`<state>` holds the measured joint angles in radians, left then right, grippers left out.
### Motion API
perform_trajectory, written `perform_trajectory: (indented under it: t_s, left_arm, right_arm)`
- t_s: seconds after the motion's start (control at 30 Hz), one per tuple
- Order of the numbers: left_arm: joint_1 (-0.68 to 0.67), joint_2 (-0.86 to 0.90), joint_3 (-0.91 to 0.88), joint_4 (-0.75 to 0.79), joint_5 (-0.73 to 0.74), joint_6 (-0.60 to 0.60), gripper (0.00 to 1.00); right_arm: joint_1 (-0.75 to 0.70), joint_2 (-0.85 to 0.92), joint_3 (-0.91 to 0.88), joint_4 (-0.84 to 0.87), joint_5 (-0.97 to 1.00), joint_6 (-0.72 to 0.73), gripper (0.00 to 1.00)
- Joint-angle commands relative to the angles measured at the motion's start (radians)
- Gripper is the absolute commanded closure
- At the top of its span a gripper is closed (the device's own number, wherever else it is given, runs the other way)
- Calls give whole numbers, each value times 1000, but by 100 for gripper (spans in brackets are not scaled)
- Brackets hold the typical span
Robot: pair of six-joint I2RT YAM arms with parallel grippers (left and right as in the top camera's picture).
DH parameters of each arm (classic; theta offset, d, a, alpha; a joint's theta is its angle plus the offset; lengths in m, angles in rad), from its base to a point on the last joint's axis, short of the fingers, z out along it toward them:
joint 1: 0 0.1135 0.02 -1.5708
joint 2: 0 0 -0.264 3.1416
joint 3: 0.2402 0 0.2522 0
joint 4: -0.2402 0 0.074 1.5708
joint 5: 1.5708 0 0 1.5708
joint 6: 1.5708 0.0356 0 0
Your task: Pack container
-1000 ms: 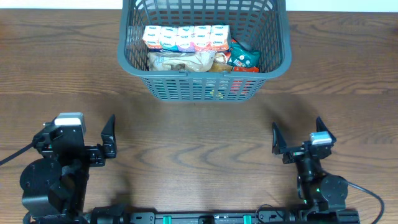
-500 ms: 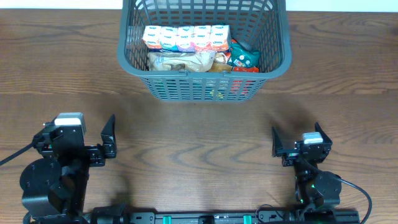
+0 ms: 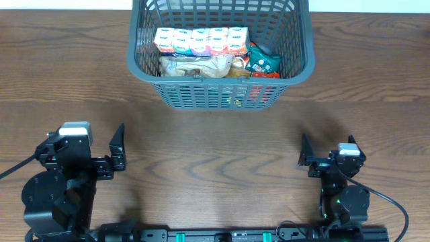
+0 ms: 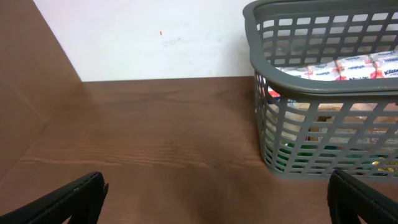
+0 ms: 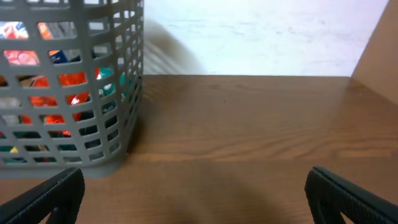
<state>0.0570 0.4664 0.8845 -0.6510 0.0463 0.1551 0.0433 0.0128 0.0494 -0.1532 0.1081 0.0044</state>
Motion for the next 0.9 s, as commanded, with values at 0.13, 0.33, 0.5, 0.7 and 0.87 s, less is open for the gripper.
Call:
perform_trajectory:
  t_s: [0.13, 0.33, 0.5, 0.7, 0.87]
  left_arm:
    - [-3, -4, -2, 0, 6, 8, 1]
    - [-3, -4, -2, 0, 6, 8, 2]
    - [-3, -4, -2, 0, 6, 8, 1]
    - [-3, -4, -2, 0, 6, 8, 1]
    - [-3, -4, -2, 0, 6, 8, 1]
  right_arm:
    - [-19, -8, -6, 3, 16, 137, 1]
    - [-19, -8, -6, 3, 16, 137, 1]
    - [-19, -8, -6, 3, 16, 137, 1]
    - [-19, -8, -6, 3, 16, 137, 1]
    - [-19, -8, -6, 3, 16, 137, 1]
